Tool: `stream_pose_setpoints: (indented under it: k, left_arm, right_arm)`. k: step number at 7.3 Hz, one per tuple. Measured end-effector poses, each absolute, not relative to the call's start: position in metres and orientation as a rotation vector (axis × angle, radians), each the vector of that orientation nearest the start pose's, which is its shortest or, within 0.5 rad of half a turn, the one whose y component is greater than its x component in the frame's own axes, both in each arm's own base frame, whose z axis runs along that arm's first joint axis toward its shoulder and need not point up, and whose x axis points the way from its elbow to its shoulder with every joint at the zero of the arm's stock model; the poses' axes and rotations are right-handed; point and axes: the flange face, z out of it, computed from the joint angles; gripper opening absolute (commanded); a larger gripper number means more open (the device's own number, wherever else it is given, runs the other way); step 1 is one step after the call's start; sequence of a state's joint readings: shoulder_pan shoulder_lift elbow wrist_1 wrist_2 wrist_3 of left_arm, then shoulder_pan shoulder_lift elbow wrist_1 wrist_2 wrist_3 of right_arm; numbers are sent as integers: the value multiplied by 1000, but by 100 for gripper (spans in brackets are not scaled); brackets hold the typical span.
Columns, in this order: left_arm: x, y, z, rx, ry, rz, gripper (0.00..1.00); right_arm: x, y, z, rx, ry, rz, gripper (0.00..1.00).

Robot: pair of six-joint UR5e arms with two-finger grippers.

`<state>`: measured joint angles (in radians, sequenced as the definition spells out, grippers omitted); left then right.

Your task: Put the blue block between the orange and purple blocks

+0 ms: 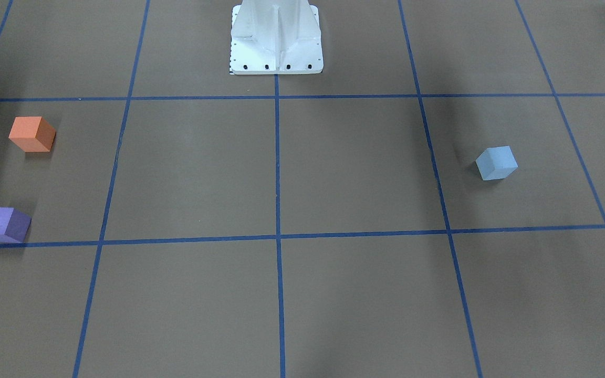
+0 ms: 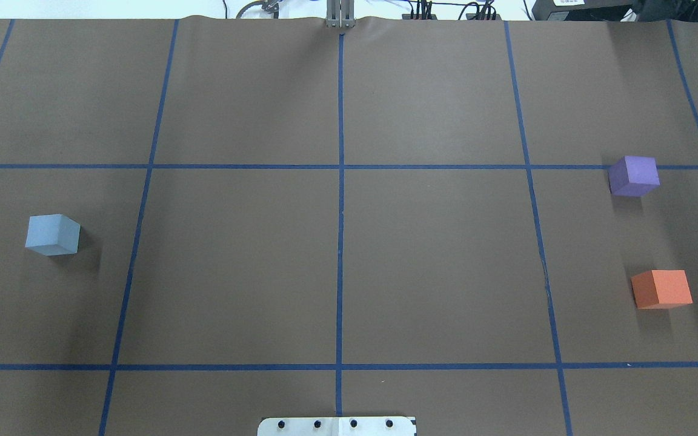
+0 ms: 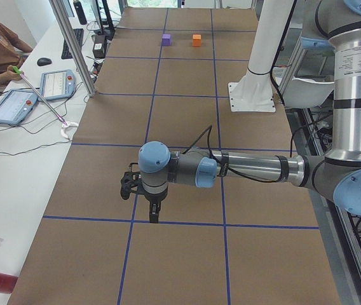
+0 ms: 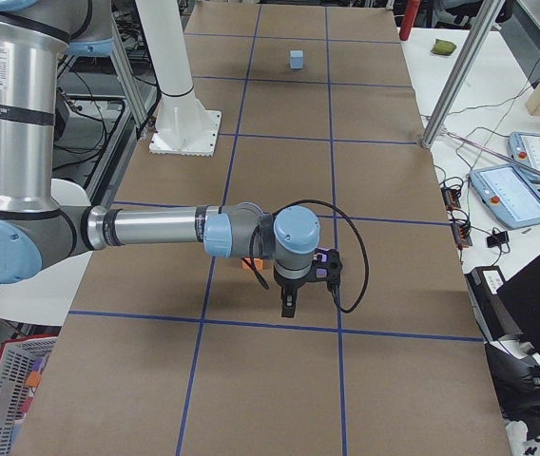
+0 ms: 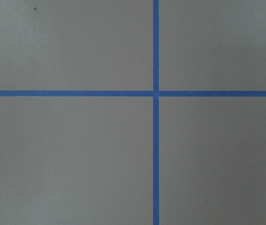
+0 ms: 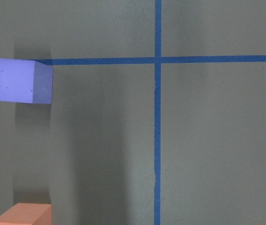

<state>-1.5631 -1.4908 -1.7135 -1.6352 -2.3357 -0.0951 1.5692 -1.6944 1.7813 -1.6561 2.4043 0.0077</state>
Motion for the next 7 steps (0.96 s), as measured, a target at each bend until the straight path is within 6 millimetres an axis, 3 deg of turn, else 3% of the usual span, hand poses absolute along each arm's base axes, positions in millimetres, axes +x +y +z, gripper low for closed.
stream_pose_setpoints:
  k: [3,5,7]
  left_arm:
    - [-58,-470,600,116,775,-12,100]
    - [-36,-479,556,192,785,68,100]
    - [0,-491,518,255,806,174,100]
  right_arm:
    - [59,-444,611,14,-833,-6,100]
    - [59,-446,609,16,-834,-3,100]
    - [59,-446,608,17,-834,-3,100]
